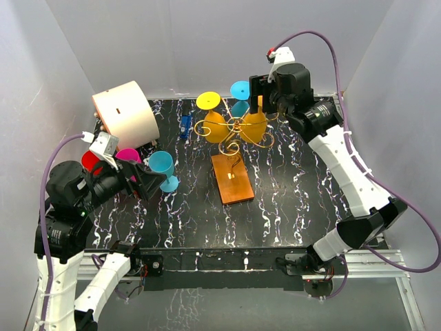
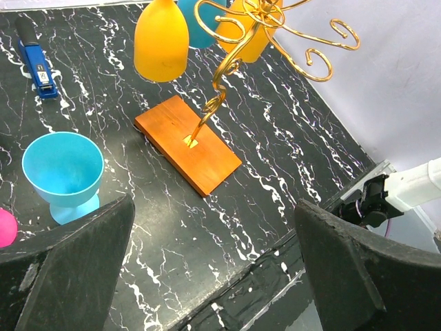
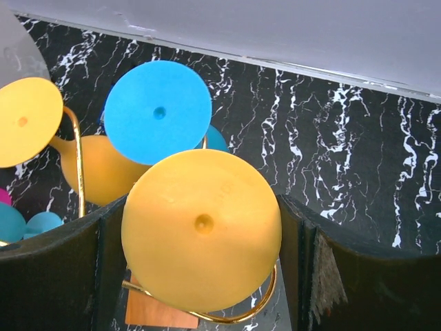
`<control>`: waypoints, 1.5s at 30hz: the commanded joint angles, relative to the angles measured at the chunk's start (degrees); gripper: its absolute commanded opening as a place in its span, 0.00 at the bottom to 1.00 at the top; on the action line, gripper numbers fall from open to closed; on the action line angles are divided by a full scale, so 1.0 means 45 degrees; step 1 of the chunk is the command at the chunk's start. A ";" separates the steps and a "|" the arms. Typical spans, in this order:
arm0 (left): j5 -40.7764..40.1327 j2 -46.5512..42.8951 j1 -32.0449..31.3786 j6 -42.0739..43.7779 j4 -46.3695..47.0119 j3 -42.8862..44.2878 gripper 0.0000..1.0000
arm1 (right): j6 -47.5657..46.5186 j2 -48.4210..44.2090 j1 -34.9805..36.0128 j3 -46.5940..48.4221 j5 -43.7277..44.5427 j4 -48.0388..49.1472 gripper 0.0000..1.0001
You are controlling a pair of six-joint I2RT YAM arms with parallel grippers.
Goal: Take the wine glass off the wine glass rack
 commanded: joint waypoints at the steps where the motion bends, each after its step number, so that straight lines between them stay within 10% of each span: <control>1: -0.0095 -0.0077 -0.0047 0.0138 -0.0160 0.0473 0.99 | -0.0219 0.0046 -0.0034 0.0944 0.1079 0.0852 0.67; 28: -0.0190 -0.0024 -0.0032 -0.0396 0.0094 0.0324 0.99 | -0.1031 -0.2366 -0.0040 -0.0529 0.6744 0.0435 0.66; 45: 0.1601 -0.0205 -0.0049 -0.6490 0.5852 -0.0849 0.99 | 0.4194 -0.6063 -0.0043 -0.1362 -0.2014 0.4727 0.64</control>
